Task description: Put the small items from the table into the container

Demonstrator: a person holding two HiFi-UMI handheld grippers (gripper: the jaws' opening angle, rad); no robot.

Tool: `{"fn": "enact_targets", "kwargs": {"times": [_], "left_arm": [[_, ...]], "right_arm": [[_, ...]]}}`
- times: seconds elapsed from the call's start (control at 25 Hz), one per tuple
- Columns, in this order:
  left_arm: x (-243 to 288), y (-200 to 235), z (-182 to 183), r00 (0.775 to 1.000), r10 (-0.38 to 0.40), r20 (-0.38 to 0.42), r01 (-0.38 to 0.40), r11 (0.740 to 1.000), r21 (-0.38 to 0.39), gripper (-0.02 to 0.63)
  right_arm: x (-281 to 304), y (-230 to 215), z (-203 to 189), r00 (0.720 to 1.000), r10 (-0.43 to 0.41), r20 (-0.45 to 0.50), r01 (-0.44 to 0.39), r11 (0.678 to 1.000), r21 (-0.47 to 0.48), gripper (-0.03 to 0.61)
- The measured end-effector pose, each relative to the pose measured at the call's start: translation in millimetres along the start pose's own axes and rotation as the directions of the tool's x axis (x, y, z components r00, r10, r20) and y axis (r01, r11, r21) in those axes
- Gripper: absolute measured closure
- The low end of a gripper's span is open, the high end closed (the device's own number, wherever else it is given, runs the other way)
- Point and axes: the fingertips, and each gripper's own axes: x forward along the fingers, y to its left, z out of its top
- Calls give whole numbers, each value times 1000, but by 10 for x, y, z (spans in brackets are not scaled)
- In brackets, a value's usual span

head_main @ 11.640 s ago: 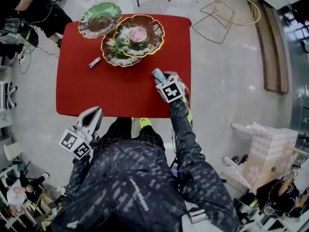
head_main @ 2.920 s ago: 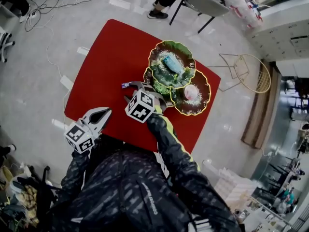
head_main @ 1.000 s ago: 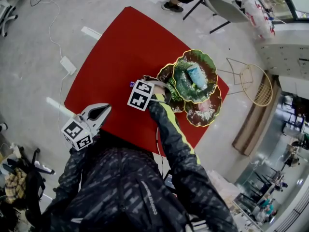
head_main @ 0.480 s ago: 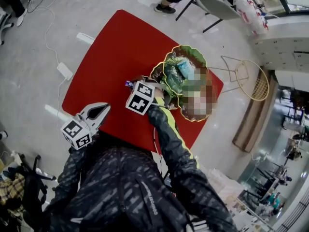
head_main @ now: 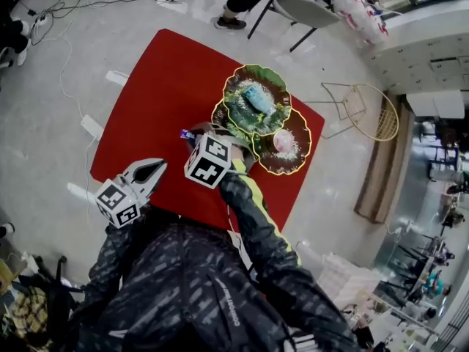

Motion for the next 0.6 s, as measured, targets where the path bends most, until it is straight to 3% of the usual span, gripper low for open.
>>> {"fn": "enact_targets", "kwargs": {"times": [0.28,0.6], "left_arm": [[84,-126,95,999,-53,-11,53,998,39,604],[332,-493,165,993,-107,-47,110,990,91,603]], "right_arm": [[-345,45,42,998,-52,31,51,998,36,485],[-895,36,-190,992,-116,46,112,991,78,485]]}}
